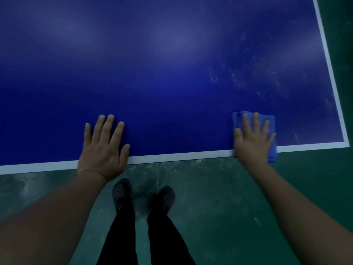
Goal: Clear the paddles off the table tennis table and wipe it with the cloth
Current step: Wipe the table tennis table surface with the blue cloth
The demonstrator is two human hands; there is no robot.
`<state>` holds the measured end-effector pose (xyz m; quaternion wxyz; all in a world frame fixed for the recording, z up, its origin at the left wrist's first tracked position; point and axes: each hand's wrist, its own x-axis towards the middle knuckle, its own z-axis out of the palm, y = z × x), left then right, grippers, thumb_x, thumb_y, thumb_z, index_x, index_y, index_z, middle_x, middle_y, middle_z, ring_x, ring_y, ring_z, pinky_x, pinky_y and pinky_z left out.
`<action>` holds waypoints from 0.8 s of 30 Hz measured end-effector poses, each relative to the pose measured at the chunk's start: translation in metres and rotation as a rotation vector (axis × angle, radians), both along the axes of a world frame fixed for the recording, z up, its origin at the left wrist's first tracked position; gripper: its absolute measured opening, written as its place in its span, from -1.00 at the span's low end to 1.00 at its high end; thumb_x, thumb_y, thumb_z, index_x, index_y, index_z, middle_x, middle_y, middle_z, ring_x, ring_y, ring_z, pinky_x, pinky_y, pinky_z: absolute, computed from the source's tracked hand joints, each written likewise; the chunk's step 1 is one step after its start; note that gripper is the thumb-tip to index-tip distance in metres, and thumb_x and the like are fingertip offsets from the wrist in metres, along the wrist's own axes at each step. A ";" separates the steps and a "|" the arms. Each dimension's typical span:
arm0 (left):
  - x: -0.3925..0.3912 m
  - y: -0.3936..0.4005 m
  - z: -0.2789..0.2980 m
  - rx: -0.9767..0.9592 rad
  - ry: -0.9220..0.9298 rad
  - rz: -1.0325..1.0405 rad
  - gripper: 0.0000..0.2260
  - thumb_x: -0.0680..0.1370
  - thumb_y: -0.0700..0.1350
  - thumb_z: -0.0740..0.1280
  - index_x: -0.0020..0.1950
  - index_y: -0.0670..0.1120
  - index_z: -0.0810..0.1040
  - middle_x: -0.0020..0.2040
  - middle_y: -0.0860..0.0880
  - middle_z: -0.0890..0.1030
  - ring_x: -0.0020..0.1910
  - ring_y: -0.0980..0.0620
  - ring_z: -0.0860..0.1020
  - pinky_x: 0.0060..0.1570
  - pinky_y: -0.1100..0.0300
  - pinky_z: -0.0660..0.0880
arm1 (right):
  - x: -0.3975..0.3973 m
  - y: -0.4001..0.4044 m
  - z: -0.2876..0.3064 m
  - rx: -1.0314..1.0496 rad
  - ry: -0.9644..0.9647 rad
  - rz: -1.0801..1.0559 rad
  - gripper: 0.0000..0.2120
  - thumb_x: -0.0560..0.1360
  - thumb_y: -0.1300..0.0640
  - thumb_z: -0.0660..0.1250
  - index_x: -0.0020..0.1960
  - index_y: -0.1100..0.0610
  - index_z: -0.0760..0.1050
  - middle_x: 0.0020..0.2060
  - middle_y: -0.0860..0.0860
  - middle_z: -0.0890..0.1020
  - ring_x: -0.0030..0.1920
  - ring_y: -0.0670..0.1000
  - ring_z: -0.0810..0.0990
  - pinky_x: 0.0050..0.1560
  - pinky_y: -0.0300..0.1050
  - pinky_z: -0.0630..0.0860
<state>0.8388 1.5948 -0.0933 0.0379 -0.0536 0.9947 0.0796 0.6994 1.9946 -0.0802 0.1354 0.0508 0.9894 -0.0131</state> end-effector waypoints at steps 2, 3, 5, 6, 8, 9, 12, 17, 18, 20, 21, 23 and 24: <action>0.000 0.000 -0.001 -0.002 0.007 -0.005 -0.38 0.61 0.16 0.00 0.56 -0.17 0.26 0.58 -0.25 0.19 0.59 -0.24 0.07 0.53 -0.29 -0.07 | -0.016 0.019 0.003 -0.029 0.021 -0.132 -0.39 0.61 -0.26 -0.15 0.63 -0.18 -0.11 0.64 -0.04 -0.10 0.61 0.15 -0.19 0.53 0.37 -0.19; 0.000 0.000 -0.002 -0.002 0.009 -0.002 -0.38 0.61 0.16 -0.01 0.56 -0.17 0.25 0.58 -0.25 0.18 0.59 -0.24 0.06 0.53 -0.28 -0.07 | -0.021 0.015 0.003 -0.047 0.038 -0.197 -0.40 0.62 -0.24 -0.14 0.63 -0.16 -0.11 0.64 -0.03 -0.10 0.61 0.16 -0.19 0.52 0.38 -0.19; 0.001 0.001 -0.001 -0.008 0.007 -0.002 -0.38 0.62 0.17 -0.01 0.57 -0.17 0.24 0.59 -0.24 0.18 0.60 -0.23 0.05 0.53 -0.28 -0.08 | -0.022 -0.017 0.001 -0.066 0.054 -0.287 -0.40 0.63 -0.22 -0.13 0.64 -0.15 -0.10 0.64 -0.02 -0.10 0.61 0.20 -0.17 0.51 0.42 -0.18; 0.000 0.001 -0.001 -0.012 0.004 -0.002 -0.38 0.62 0.17 -0.01 0.57 -0.17 0.24 0.59 -0.24 0.17 0.60 -0.22 0.05 0.53 -0.27 -0.07 | -0.017 -0.042 0.000 -0.067 0.055 -0.247 -0.41 0.64 -0.21 -0.10 0.63 -0.16 -0.10 0.64 -0.01 -0.09 0.61 0.22 -0.16 0.51 0.42 -0.18; 0.000 0.002 0.001 -0.013 -0.005 0.006 -0.38 0.61 0.17 -0.02 0.57 -0.16 0.24 0.59 -0.23 0.18 0.59 -0.22 0.06 0.53 -0.28 -0.05 | 0.008 -0.095 -0.006 -0.085 0.049 0.079 -0.42 0.63 -0.22 -0.07 0.63 -0.17 -0.06 0.64 -0.03 -0.07 0.61 0.22 -0.15 0.51 0.37 -0.22; -0.001 0.002 0.003 -0.013 -0.008 0.012 -0.38 0.61 0.18 -0.02 0.58 -0.16 0.24 0.59 -0.22 0.18 0.60 -0.22 0.07 0.53 -0.27 -0.05 | 0.021 -0.114 -0.006 -0.102 0.028 0.301 -0.41 0.62 -0.25 -0.08 0.62 -0.17 -0.02 0.64 -0.04 -0.05 0.61 0.20 -0.14 0.51 0.33 -0.22; -0.001 0.003 0.007 -0.007 -0.021 0.020 -0.37 0.61 0.18 -0.04 0.59 -0.14 0.22 0.60 -0.20 0.17 0.60 -0.20 0.06 0.54 -0.26 -0.05 | 0.018 -0.109 0.000 -0.120 -0.015 0.612 -0.37 0.60 -0.34 -0.12 0.61 -0.17 0.07 0.63 -0.06 0.06 0.62 0.14 -0.04 0.53 0.27 0.00; -0.002 0.004 0.012 0.022 -0.052 0.040 -0.36 0.60 0.19 -0.04 0.59 -0.12 0.23 0.60 -0.17 0.17 0.61 -0.16 0.05 0.56 -0.21 -0.07 | -0.002 -0.088 -0.002 -0.076 0.013 0.439 -0.39 0.60 -0.32 -0.15 0.62 -0.20 -0.07 0.64 -0.07 -0.05 0.62 0.15 -0.17 0.55 0.30 -0.19; -0.002 0.004 0.013 0.037 -0.046 0.049 -0.37 0.59 0.18 -0.02 0.58 -0.12 0.25 0.59 -0.17 0.19 0.60 -0.16 0.07 0.56 -0.20 -0.06 | -0.003 -0.093 -0.003 -0.081 0.026 0.440 -0.39 0.60 -0.31 -0.15 0.62 -0.20 -0.07 0.64 -0.08 -0.05 0.62 0.15 -0.18 0.54 0.30 -0.23; -0.005 0.004 0.015 0.071 -0.022 0.074 -0.39 0.58 0.16 0.03 0.53 -0.14 0.34 0.55 -0.18 0.28 0.57 -0.18 0.15 0.55 -0.18 -0.02 | -0.014 -0.100 -0.004 -0.093 0.041 0.451 -0.40 0.61 -0.31 -0.15 0.62 -0.19 -0.04 0.64 -0.07 -0.02 0.62 0.15 -0.17 0.54 0.30 -0.25; -0.008 0.004 0.017 0.091 -0.003 0.087 -0.42 0.57 0.15 0.05 0.48 -0.15 0.40 0.50 -0.19 0.34 0.53 -0.20 0.22 0.54 -0.17 0.03 | -0.023 -0.102 -0.004 -0.100 0.044 0.458 -0.40 0.61 -0.30 -0.14 0.62 -0.19 -0.02 0.63 -0.06 0.00 0.62 0.15 -0.15 0.54 0.29 -0.25; -0.024 0.002 0.019 0.116 0.039 0.088 -0.47 0.57 0.10 0.08 0.37 -0.19 0.49 0.41 -0.21 0.43 0.44 -0.24 0.33 0.49 -0.18 0.12 | -0.044 -0.107 -0.003 -0.100 0.048 0.468 -0.40 0.61 -0.29 -0.14 0.62 -0.17 -0.01 0.63 -0.06 0.01 0.62 0.14 -0.15 0.54 0.28 -0.24; -0.036 0.000 0.020 0.120 0.052 0.076 -0.49 0.56 0.08 0.08 0.34 -0.21 0.51 0.39 -0.22 0.45 0.41 -0.25 0.37 0.47 -0.19 0.16 | -0.053 -0.111 -0.003 -0.099 0.047 0.474 -0.40 0.61 -0.29 -0.14 0.62 -0.17 -0.01 0.63 -0.06 0.01 0.62 0.14 -0.15 0.54 0.28 -0.25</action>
